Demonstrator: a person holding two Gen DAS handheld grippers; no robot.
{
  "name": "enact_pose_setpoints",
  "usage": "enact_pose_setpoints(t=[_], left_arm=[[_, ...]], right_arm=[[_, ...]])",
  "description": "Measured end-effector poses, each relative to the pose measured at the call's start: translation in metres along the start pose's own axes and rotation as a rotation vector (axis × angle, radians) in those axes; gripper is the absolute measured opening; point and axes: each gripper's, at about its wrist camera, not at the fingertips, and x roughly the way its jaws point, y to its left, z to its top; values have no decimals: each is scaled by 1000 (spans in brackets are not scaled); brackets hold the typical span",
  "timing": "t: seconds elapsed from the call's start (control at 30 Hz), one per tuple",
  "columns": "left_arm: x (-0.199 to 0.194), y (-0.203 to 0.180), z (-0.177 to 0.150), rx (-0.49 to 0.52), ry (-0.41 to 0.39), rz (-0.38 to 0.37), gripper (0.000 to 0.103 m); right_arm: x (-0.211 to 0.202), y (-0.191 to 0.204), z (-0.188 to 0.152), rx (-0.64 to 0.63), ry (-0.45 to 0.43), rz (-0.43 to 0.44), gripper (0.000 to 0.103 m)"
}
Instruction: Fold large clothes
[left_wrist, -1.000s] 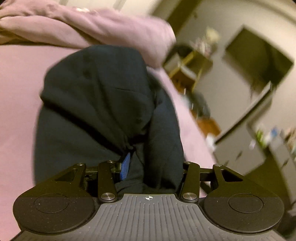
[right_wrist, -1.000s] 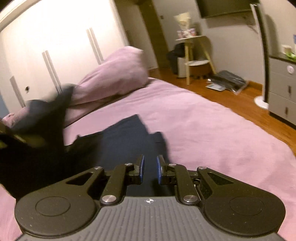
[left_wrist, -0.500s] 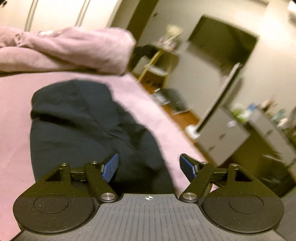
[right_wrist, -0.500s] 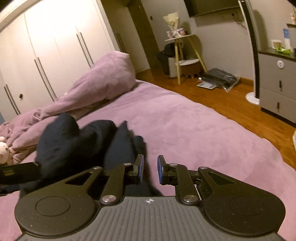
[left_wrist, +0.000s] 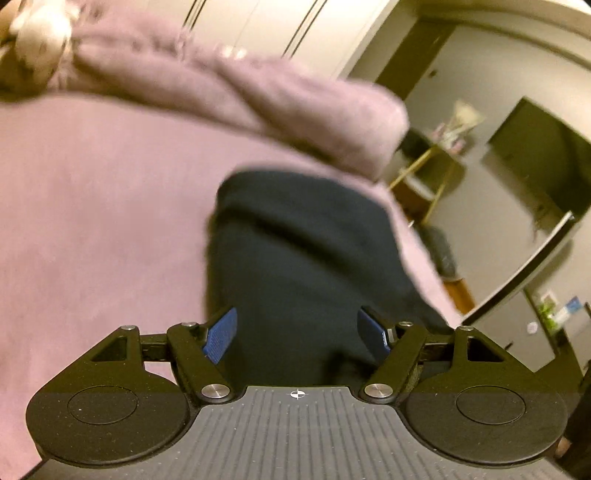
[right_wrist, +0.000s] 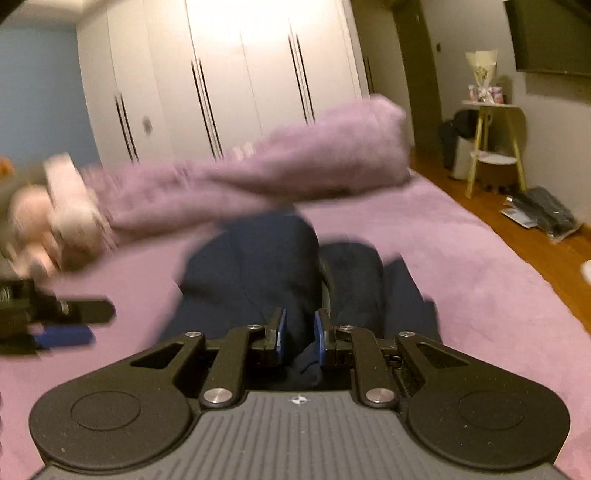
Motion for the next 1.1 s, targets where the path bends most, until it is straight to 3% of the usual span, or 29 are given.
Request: enact_pose_setpoints(t=[0.1, 0.2, 0.33, 0.43, 0.53, 0.57, 0.6, 0.67, 0.77, 0.93, 1.1], left_arm=[[30, 13, -16, -91, 136, -54, 78], [39, 18, -23, -110, 137, -74, 89], [40, 20, -13, -143, 167, -72, 88], [27, 31, -9, -180, 156, -91, 81], [19, 33, 1, -202, 95, -81, 82], [16, 35, 5, -203, 68, -62, 82], [13, 38, 8, -203, 47, -45, 82], [14, 43, 12, -204, 34, 1, 82], [23, 46, 13, -200, 37, 50, 82], [43, 48, 13, -197, 68, 58, 82], [55, 47, 18, -202, 56, 65, 86]], right_arm=[[23, -25, -31, 42, 92, -50, 13], [24, -44, -51, 58, 54, -14, 11], [26, -37, -45, 30, 66, -16, 11], [17, -40, -28, 71, 79, 18, 15], [-7, -53, -18, 177, 47, 103, 39], [-10, -58, -12, 210, 36, 123, 57], [-11, -62, -6, 230, 30, 132, 69], [-6, -71, 4, 268, 40, 165, 70], [21, -85, 14, 364, 132, 250, 81], [74, -95, 23, 459, 263, 319, 84], [100, -77, 35, 409, 294, 334, 88]])
